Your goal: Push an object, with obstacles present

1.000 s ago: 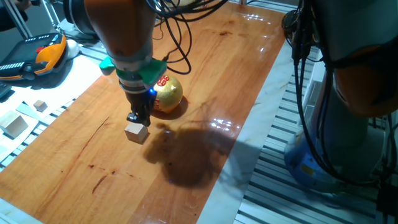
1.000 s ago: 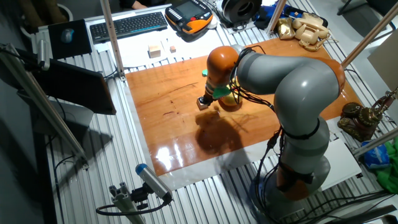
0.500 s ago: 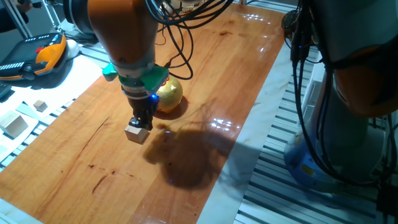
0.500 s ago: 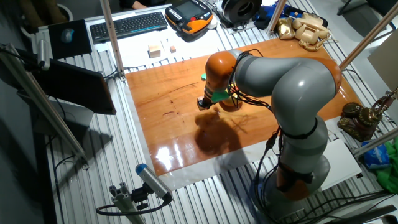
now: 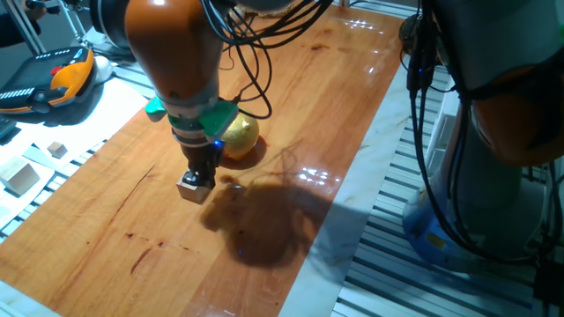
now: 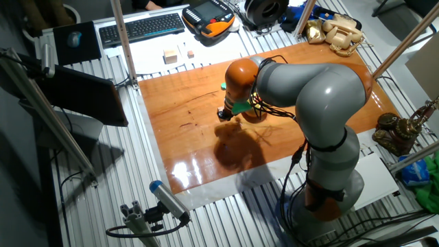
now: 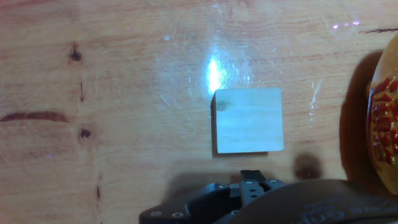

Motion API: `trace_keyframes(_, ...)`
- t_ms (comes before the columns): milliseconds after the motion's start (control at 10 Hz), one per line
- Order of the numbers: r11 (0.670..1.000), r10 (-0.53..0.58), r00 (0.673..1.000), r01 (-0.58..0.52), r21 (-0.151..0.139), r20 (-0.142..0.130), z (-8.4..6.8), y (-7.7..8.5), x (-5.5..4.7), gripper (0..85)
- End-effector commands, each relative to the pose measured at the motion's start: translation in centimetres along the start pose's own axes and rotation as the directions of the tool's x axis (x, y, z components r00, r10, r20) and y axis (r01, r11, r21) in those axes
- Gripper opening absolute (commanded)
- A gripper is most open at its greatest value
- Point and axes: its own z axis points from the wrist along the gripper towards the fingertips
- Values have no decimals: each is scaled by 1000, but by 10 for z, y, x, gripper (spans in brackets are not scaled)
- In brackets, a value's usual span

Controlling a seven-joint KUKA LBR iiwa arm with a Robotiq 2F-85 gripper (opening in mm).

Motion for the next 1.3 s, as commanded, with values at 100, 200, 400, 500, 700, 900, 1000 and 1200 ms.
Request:
trace_keyframes(100,1000,6,1000,-6,-4,17,2,1,0,0)
trace_keyframes(200,1000,6,1000,-6,-3,23,3,1,-1,0)
trace_keyframes(400,1000,6,1000,-6,2,31,6,2,-3,0)
trace_keyframes(500,1000,6,999,-6,2,32,8,1,-5,0)
trace_keyframes(700,1000,6,1000,-6,-1,26,4,1,-11,0)
trace_keyframes(900,1000,7,1000,-7,0,24,2,2,-19,0)
trace_keyframes(1000,1000,5,1000,-5,-2,29,5,2,-20,0)
trace_keyframes(1200,1000,5,999,-5,-10,32,8,2,-23,0)
